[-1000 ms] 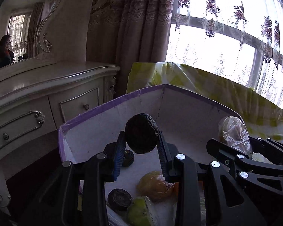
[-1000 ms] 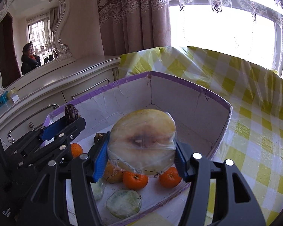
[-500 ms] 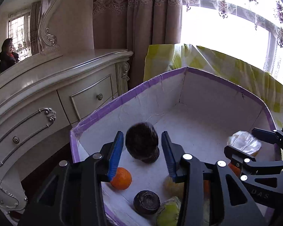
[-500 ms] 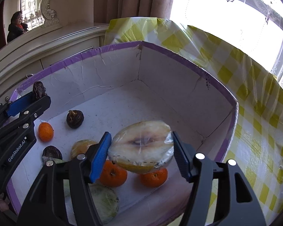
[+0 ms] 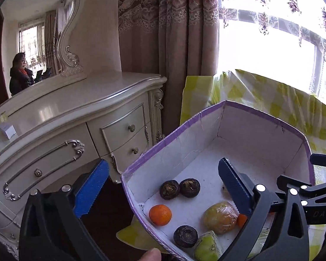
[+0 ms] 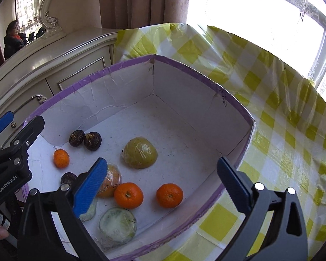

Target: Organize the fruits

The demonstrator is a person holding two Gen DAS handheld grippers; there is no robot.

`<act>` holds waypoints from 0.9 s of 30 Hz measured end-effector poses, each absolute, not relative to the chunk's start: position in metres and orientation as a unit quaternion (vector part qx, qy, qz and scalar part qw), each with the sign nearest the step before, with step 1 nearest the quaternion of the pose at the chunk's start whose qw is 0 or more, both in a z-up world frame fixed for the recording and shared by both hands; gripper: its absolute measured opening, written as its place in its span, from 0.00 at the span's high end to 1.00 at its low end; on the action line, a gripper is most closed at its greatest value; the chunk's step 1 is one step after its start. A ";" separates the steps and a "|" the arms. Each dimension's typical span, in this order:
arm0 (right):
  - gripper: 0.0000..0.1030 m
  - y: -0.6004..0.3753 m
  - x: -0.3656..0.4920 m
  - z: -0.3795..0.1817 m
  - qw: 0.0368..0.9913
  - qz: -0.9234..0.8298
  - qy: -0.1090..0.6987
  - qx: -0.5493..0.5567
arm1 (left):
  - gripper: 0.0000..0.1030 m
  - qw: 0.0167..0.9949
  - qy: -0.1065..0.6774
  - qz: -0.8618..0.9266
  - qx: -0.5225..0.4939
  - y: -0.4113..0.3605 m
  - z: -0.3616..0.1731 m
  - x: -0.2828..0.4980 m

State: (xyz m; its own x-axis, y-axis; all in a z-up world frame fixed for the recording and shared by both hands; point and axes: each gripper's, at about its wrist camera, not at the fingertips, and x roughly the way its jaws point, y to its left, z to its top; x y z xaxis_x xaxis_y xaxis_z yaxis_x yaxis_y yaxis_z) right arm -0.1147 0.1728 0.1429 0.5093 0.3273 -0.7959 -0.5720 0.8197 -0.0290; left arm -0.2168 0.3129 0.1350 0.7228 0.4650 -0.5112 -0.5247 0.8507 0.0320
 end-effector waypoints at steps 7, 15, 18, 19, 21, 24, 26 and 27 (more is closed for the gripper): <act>0.02 0.180 -0.134 0.154 0.842 0.268 0.439 -0.161 | 0.05 0.904 0.302 0.301 -0.016 0.301 0.148 -0.215; 0.02 0.171 -0.127 0.144 0.835 0.254 0.461 -0.159 | 0.05 0.877 0.416 0.230 -0.072 0.320 0.121 -0.190; 0.02 0.169 -0.126 0.138 0.835 0.243 0.464 -0.167 | 0.05 0.872 0.428 0.229 -0.071 0.317 0.113 -0.187; 0.02 0.170 -0.126 0.135 0.835 0.239 0.465 -0.171 | 0.05 0.871 0.428 0.231 -0.067 0.317 0.111 -0.186; 0.02 0.171 -0.128 0.132 0.837 0.233 0.461 -0.182 | 0.05 0.871 0.428 0.232 -0.064 0.315 0.111 -0.187; 0.02 0.174 -0.130 0.131 0.836 0.235 0.458 -0.189 | 0.05 0.871 0.428 0.231 -0.067 0.316 0.111 -0.188; 0.02 0.174 -0.130 0.132 0.834 0.241 0.461 -0.186 | 0.05 0.871 0.428 0.231 -0.068 0.317 0.111 -0.187; 0.02 0.174 -0.130 0.131 0.833 0.241 0.461 -0.186 | 0.05 0.871 0.428 0.231 -0.067 0.317 0.111 -0.187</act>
